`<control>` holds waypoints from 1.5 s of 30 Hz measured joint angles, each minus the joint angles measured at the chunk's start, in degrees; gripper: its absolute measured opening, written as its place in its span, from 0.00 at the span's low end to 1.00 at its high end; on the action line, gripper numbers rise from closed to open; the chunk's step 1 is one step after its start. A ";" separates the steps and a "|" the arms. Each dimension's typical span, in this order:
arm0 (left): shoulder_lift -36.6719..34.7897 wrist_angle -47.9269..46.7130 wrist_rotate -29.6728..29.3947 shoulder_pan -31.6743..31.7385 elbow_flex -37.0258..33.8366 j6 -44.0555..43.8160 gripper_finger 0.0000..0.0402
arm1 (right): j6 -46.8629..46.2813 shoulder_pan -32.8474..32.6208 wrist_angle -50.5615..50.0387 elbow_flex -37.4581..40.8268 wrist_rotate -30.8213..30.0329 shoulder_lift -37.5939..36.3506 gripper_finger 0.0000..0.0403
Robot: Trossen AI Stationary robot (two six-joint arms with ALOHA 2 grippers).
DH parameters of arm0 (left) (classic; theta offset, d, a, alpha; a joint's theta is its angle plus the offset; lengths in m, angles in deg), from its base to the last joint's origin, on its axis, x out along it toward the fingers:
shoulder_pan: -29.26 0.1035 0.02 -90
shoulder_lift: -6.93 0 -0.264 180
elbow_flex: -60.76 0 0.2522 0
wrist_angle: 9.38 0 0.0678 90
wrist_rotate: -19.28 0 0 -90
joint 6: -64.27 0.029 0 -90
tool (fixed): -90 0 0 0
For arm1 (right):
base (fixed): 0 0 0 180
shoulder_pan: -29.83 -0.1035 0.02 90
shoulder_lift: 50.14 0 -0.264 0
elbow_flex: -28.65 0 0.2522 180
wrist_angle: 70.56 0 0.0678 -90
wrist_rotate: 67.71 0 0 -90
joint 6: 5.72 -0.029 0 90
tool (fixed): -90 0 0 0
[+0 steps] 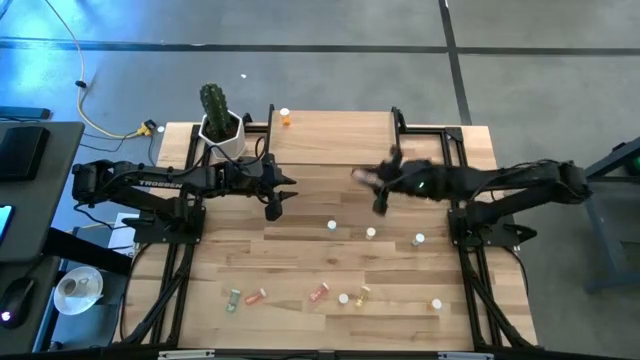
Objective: Pick and place medicine bottles onto shelf by color
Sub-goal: Put the top pink pill bottle on the shelf
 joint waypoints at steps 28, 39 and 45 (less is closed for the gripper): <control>0.00 0.00 -1.55 0.04 0.00 2.38 0.38 | -2.22 35.99 -23.96 -22.82 10.17 9.52 0.26; 0.00 0.00 -1.73 0.04 0.00 2.07 0.38 | -2.29 37.24 -26.22 -22.82 15.68 16.61 0.26; 0.00 0.00 -1.73 0.04 0.00 1.97 0.38 | -2.33 37.45 -27.01 -22.80 17.36 18.70 0.26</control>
